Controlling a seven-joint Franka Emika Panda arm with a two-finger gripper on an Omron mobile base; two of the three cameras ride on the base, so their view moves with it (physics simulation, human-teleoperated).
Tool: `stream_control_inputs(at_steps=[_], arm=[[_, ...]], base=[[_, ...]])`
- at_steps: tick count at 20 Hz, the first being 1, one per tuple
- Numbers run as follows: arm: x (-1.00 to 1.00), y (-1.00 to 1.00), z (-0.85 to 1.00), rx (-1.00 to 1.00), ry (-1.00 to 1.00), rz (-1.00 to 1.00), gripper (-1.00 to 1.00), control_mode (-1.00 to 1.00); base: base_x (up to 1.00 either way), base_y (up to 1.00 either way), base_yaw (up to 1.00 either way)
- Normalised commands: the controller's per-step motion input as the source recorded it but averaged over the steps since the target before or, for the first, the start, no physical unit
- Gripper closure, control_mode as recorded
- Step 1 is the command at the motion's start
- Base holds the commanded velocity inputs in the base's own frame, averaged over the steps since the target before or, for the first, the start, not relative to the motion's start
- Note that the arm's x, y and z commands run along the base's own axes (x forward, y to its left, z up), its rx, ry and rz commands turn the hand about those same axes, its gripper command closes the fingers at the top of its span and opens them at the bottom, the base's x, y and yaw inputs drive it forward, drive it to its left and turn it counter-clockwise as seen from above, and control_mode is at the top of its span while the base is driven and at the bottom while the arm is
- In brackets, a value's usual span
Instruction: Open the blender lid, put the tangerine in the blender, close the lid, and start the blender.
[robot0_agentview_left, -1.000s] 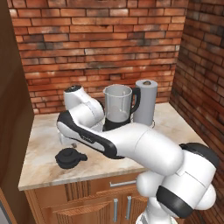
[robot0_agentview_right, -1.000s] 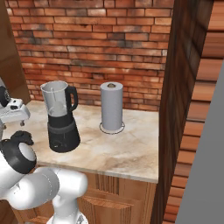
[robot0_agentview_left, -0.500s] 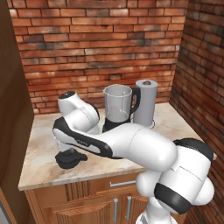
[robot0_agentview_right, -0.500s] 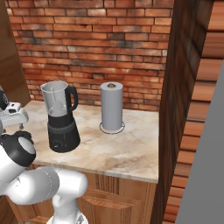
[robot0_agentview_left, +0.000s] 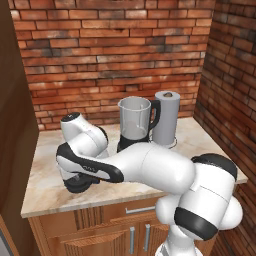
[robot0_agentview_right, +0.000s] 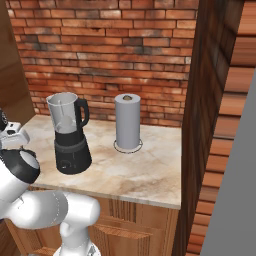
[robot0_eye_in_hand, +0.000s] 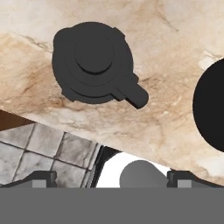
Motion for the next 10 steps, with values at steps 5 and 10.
stream_control_inputs(at_steps=[5, 10], arm=[[0.04, 0.1, -0.07, 0.0, 0.0, 0.0, -1.0, -1.0], [0.1, 0.01, -0.11, 0.0, 0.0, 0.0, -1.0, -1.0]], base=[[0.0, 0.0, 0.0], [0.0, 0.0, 0.0]])
